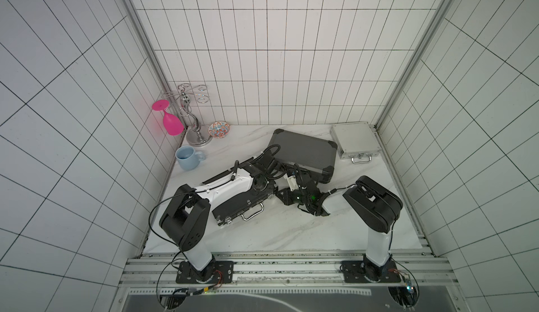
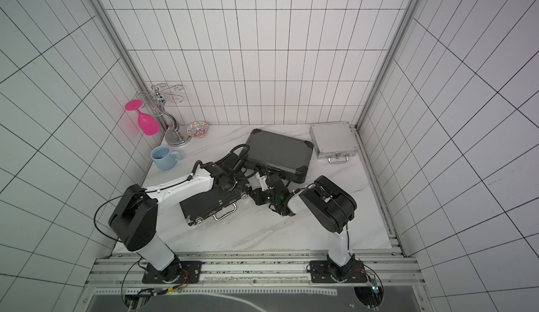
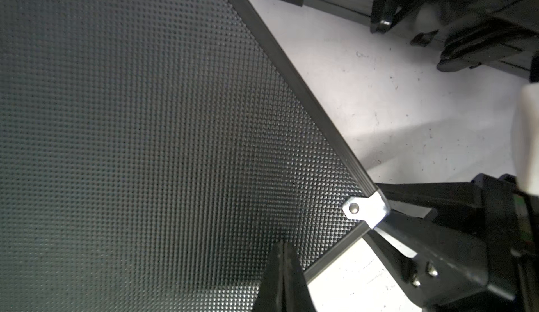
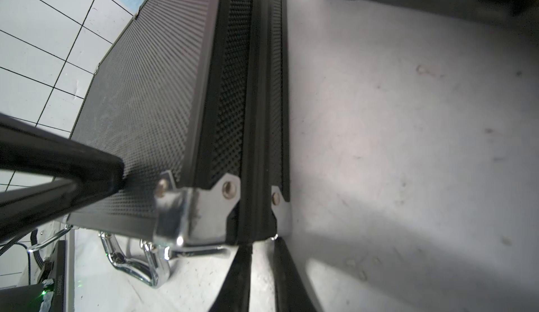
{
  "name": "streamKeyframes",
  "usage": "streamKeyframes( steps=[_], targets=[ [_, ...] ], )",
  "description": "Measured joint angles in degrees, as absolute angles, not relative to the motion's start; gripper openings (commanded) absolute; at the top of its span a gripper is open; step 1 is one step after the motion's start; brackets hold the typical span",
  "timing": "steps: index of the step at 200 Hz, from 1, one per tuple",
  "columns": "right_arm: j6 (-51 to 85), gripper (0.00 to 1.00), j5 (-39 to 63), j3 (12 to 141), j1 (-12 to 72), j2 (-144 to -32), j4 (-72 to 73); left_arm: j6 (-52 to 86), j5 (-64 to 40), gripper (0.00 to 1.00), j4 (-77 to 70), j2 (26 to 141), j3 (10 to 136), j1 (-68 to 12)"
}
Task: Close the poker set cases
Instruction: Fasten the fastener on the poker set case.
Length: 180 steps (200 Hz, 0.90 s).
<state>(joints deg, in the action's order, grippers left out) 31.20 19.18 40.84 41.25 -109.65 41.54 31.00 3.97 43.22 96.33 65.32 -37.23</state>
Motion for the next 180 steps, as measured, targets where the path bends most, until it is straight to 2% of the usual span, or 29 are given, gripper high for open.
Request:
streamKeyframes(
  steps=[71,180],
  targets=[
    [30.3,0.19,19.2,35.6,41.7,-108.5,48.1,30.5,2.7,0.0,41.7,95.7,64.1,-36.6],
    [31.7,0.15,19.6,36.4,44.7,-112.1,53.3,30.4,1.6,0.0,39.5,94.5,62.2,-36.1]
  ],
)
